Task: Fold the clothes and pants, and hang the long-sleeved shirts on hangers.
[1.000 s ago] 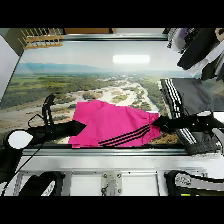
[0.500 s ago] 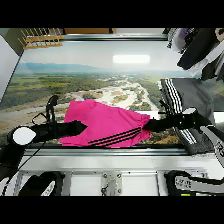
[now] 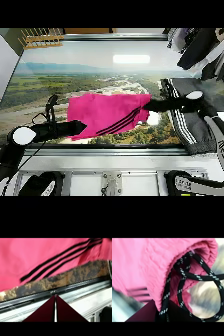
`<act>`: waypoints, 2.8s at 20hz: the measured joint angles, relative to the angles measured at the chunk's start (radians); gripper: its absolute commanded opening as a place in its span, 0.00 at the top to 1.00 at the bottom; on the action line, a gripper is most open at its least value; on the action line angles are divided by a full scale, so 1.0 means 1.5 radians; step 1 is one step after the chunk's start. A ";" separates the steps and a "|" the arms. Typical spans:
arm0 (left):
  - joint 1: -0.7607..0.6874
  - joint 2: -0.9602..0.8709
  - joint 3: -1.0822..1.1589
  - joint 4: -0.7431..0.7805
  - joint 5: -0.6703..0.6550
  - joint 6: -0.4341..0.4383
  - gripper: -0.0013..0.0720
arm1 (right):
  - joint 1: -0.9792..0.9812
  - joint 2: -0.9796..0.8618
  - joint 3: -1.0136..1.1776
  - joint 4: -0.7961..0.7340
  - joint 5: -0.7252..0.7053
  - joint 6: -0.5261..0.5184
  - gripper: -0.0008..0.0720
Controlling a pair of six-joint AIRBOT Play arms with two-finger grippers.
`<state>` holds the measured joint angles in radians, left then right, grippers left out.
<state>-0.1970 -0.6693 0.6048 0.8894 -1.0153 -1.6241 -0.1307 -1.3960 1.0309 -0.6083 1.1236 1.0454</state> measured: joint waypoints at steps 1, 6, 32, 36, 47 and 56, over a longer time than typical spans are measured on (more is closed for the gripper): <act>0.000 0.000 0.000 0.000 0.001 0.000 0.98 | -0.007 0.002 0.051 -0.022 -0.023 0.048 0.96; 0.000 -0.001 0.000 0.001 0.004 0.000 0.98 | -0.082 0.005 0.254 -0.170 -0.129 0.293 0.96; 0.000 -0.001 0.000 0.001 0.016 0.034 0.98 | -0.377 0.304 -0.010 -0.548 0.193 0.685 0.96; 0.000 -0.001 0.000 0.001 0.003 0.036 0.98 | -0.377 0.311 -0.026 -0.605 0.217 0.678 0.95; 0.000 -0.001 0.000 0.001 -0.004 0.039 0.98 | -0.371 0.358 0.020 -0.632 0.178 0.456 0.08; 0.000 -0.066 0.083 0.000 0.011 0.065 0.98 | -0.120 0.418 0.057 -0.371 0.073 0.265 0.11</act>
<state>-0.1974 -0.7681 0.7300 0.8898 -0.9985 -1.5265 -0.3107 -0.7696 1.1172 -1.1652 1.2327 1.4425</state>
